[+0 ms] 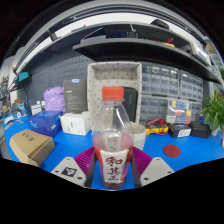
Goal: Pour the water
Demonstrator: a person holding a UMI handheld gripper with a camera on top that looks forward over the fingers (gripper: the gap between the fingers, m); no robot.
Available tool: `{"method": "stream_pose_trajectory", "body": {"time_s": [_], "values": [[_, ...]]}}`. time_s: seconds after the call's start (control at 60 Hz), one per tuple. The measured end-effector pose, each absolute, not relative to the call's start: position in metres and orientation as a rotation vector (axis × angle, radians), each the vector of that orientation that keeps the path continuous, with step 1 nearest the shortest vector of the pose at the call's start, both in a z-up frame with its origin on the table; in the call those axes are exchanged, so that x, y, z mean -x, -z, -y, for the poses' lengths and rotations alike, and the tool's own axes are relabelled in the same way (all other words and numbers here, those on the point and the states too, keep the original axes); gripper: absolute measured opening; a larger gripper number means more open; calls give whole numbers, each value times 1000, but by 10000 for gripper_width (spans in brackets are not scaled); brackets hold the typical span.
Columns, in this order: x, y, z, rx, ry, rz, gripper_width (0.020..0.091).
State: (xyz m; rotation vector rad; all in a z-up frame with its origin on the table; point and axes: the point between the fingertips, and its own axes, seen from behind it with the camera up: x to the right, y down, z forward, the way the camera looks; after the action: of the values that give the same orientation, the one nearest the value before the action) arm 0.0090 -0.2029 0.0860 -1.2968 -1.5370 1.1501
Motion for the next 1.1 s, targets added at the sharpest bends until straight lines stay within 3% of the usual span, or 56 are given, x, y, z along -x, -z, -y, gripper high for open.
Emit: {"method": "stream_pose_trajectory", "body": {"time_s": [0.2, 0.217, 0.233, 0.267, 0.283, 0.367, 0.383, 0.733, 0.933, 1.1], "values": [[-6, -89, 202, 1260, -1226, 1498, 470], [-6, -88, 202, 1253, -1222, 1502, 487], [-6, -88, 202, 1251, -1216, 1505, 436], [-6, -88, 202, 1247, -1207, 1503, 446], [-7, -88, 204, 1250, -1203, 1500, 399], [-7, -87, 201, 1271, -1208, 1483, 412], [-7, -87, 201, 1272, -1206, 1484, 370], [23, -98, 245, 1683, -1432, 1352, 368], [65, -102, 284, 2124, -1668, 1096, 367], [92, -127, 292, 2394, -1849, 779, 369]]}}
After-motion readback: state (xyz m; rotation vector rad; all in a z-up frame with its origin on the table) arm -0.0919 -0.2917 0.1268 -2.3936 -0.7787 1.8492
